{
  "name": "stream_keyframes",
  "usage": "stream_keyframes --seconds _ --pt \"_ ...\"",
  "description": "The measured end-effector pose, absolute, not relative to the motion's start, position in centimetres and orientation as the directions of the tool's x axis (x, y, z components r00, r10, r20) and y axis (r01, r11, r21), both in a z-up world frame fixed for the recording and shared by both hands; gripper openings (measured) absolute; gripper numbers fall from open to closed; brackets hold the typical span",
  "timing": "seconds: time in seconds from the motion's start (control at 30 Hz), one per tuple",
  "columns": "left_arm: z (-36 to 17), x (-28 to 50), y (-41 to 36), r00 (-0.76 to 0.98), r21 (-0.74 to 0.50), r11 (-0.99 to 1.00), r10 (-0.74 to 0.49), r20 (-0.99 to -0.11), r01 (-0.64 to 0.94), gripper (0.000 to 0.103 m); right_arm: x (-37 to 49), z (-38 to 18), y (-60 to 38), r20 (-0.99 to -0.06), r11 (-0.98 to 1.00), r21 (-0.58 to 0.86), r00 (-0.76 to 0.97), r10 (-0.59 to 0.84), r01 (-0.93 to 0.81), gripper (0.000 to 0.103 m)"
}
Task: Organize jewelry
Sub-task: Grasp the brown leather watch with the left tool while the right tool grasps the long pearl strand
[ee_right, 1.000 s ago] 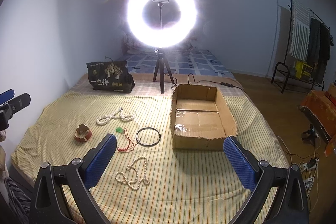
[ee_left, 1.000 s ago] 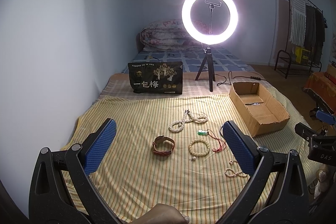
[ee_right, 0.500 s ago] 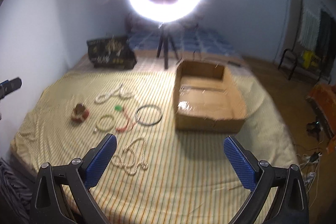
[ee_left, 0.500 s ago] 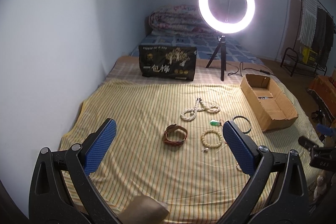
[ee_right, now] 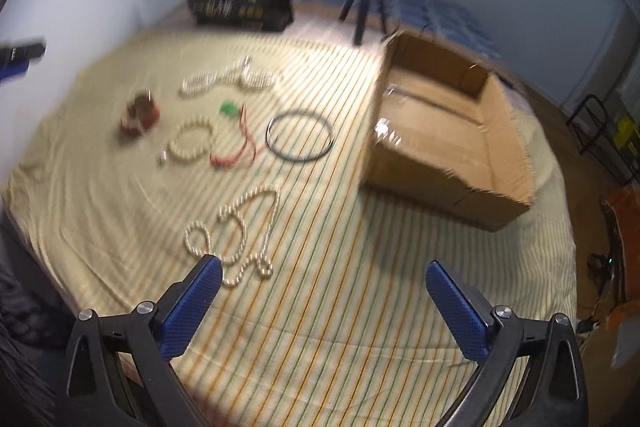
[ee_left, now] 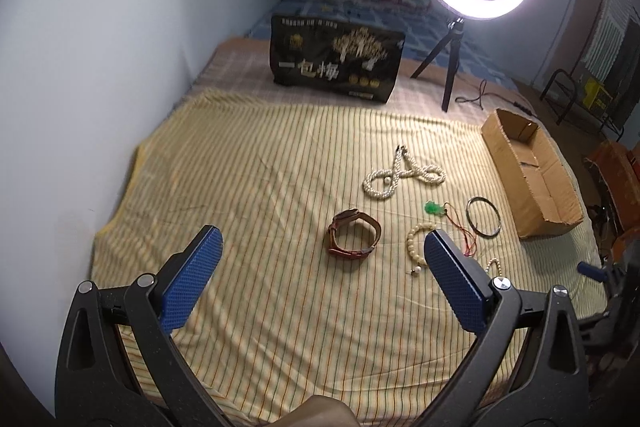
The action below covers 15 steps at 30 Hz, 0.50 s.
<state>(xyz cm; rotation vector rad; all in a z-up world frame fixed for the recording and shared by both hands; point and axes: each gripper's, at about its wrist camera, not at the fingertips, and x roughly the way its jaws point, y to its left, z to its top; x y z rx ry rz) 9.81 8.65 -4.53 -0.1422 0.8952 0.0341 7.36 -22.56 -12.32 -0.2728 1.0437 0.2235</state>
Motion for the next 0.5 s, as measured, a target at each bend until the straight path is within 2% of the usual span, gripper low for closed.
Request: stream_keyframes --seconds 0.07,0.23,0.37,0.5 --pt "-5.3 10.8 8.6 0.598 -0.105 0.991 -0.033 -0.801 -0.086 0.091 7.4 -13.0 -22.1 -0.881 0.929 -0.138 0.47 0.044 -0.345 0.103" --pt "-8.0 13.4 9.0 0.49 -0.161 0.982 -0.094 -0.867 -0.097 0.078 7.0 -13.4 -21.1 -0.874 0.891 -0.148 0.478 0.085 -0.43 0.099" --pt "-9.1 14.6 8.8 0.467 -0.153 0.983 -0.09 -0.88 -0.099 0.076 7.5 -14.4 -20.2 -0.889 0.876 -0.112 0.441 0.122 -0.468 0.094" --pt "-10.3 15.5 8.5 0.434 -0.159 0.983 -0.105 -0.895 -0.088 0.075 8.3 -15.9 -19.7 -0.914 0.86 -0.039 0.366 0.175 -0.509 0.094"
